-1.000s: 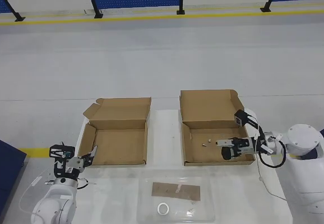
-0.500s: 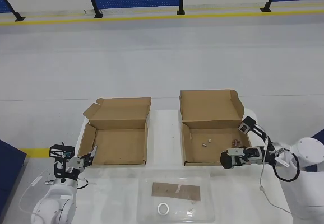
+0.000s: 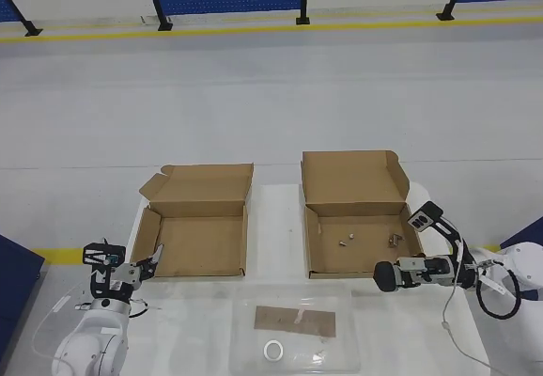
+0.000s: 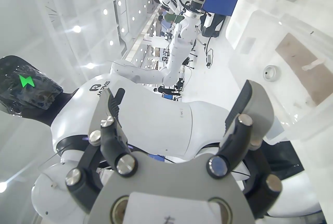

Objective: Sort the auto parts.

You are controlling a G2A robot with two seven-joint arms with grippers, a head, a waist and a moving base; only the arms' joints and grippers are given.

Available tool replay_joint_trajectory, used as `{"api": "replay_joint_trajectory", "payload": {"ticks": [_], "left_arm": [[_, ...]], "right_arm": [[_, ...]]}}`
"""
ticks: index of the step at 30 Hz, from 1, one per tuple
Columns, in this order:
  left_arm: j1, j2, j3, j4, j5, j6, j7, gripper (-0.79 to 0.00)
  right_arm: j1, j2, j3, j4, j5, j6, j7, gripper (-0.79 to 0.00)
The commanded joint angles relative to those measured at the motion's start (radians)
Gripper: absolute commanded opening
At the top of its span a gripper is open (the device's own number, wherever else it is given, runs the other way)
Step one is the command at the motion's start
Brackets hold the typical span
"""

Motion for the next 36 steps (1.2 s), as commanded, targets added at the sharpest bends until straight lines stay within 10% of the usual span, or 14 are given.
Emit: {"api": "replay_joint_trajectory", "payload": {"ticks": [1,24,36], "left_arm": [[0.0,0.0,0.0,0.0,0.0,0.0,0.0,0.0],[0.033,0.014,0.052,-0.255,0.212,-0.189,-0.266,0.0],[-0.147,0.03,0.204,-0.411,0.027,-0.64,-0.98,0.0]], "right_arm": [[0.0,0.0,0.0,0.0,0.0,0.0,0.0,0.0],[0.0,0.0,0.0,0.0,0.0,0.0,0.0,0.0],[0.0,0.0,0.0,0.0,0.0,0.0,0.0,0.0]]}}
